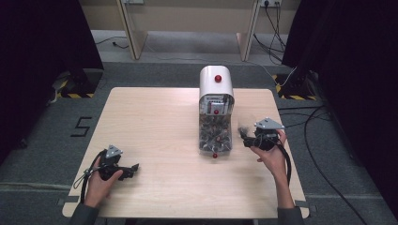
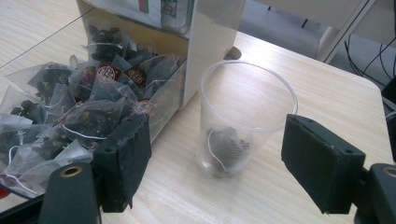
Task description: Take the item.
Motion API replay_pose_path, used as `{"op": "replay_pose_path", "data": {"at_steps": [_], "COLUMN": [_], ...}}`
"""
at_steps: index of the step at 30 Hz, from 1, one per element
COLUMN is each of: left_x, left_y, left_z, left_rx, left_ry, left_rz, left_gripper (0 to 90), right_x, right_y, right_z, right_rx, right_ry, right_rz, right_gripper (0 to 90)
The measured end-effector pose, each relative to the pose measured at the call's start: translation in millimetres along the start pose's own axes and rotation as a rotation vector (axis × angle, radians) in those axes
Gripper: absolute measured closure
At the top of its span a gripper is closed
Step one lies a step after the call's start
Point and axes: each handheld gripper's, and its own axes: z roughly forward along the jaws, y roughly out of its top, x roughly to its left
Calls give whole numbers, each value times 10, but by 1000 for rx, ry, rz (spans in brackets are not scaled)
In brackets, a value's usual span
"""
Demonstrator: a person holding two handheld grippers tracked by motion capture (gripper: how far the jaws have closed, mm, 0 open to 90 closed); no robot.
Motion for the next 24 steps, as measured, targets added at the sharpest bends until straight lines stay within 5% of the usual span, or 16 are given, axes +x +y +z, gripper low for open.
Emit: {"op": "replay_pose_path", "data": {"at_steps": [24], "left_x": [0], "left_y": [0], "left_z": [0], "left_rx": [0], "left_ry": [0], "left_rz": [0], "left_gripper": [0], "right_x": [129], "right_y": [-175], "right_z": [-118], "right_rx": [-6], "right_ry": [-4], "right_rz": [-21], "right_gripper": [269]}}
